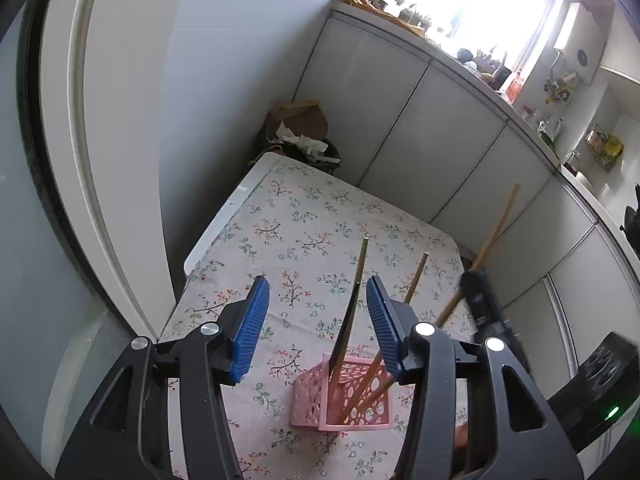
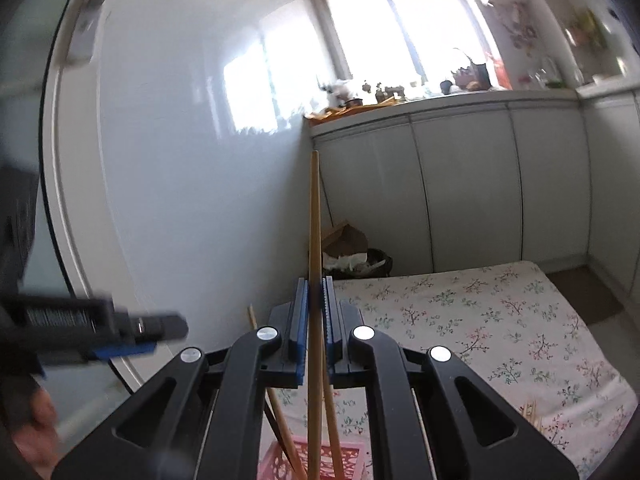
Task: Organize utensils
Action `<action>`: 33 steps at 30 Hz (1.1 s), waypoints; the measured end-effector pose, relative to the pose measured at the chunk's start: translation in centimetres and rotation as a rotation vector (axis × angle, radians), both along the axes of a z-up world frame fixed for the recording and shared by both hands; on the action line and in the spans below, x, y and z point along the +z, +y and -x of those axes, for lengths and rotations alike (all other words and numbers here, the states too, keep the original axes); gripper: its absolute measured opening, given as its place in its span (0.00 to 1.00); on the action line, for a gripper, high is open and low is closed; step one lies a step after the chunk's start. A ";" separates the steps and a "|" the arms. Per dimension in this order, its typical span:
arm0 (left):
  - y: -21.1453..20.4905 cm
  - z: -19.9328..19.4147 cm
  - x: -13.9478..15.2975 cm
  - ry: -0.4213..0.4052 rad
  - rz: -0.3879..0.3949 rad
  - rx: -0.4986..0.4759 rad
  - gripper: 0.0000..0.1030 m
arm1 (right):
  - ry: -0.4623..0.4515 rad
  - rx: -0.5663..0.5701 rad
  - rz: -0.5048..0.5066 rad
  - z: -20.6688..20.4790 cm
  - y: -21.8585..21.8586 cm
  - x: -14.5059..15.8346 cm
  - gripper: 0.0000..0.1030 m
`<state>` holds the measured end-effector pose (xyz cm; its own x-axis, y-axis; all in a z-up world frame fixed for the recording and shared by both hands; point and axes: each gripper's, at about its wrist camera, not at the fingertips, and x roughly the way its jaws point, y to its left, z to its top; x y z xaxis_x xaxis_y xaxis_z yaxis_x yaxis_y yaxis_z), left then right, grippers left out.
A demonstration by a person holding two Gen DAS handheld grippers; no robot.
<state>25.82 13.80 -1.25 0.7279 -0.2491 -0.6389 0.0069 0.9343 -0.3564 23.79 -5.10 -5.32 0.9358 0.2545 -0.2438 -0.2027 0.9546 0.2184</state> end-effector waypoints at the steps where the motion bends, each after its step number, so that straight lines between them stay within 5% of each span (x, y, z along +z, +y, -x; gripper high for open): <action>1: 0.0 0.0 0.0 0.001 -0.001 0.000 0.46 | 0.009 0.005 0.017 0.0 0.3 -0.4 0.07; 8: 0.0 0.2 0.1 0.008 -0.004 -0.011 0.52 | 0.131 0.038 0.064 -0.2 0.1 -2.6 0.09; 9: -0.2 0.3 0.1 0.005 -0.006 -0.013 0.53 | 0.164 0.055 0.073 -0.2 0.2 -2.8 0.11; 10: -0.3 0.3 0.2 0.004 -0.009 -0.014 0.56 | 0.197 0.071 0.083 -0.2 0.1 -2.8 0.25; 11: -0.4 0.4 0.2 0.003 -0.013 -0.014 0.58 | 0.206 0.077 0.086 0.1 -0.4 -2.5 0.33; 18: -2.4 1.3 1.1 -0.026 -0.062 -0.067 0.61 | 0.223 0.051 0.022 2.8 -7.1 2.7 0.38; 22: -5.2 2.4 1.9 -0.060 -0.103 -0.137 0.61 | 0.309 0.009 -0.023 3.8 -12.4 4.3 0.40; 27: -11.1 4.4 1.8 -0.071 -0.163 -0.309 0.61 | 0.480 -0.138 -0.162 4.8 -19.5 0.0 0.40; 29: -13.5 4.8 0.7 -0.039 -0.188 -0.371 0.61 | 0.617 -0.164 -0.238 4.2 -21.6 -2.4 0.42; 33: -18.3 4.8 -3.1 0.058 -0.274 -0.467 0.61 | 0.720 -0.184 -0.274 4.2 -23.3 -4.6 0.41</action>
<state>20.99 -4.50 -4.35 0.5417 -0.3560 -0.7615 0.4312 0.8953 -0.1118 19.64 -28.43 -9.90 0.6045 0.2500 -0.7564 0.2336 0.8521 0.4683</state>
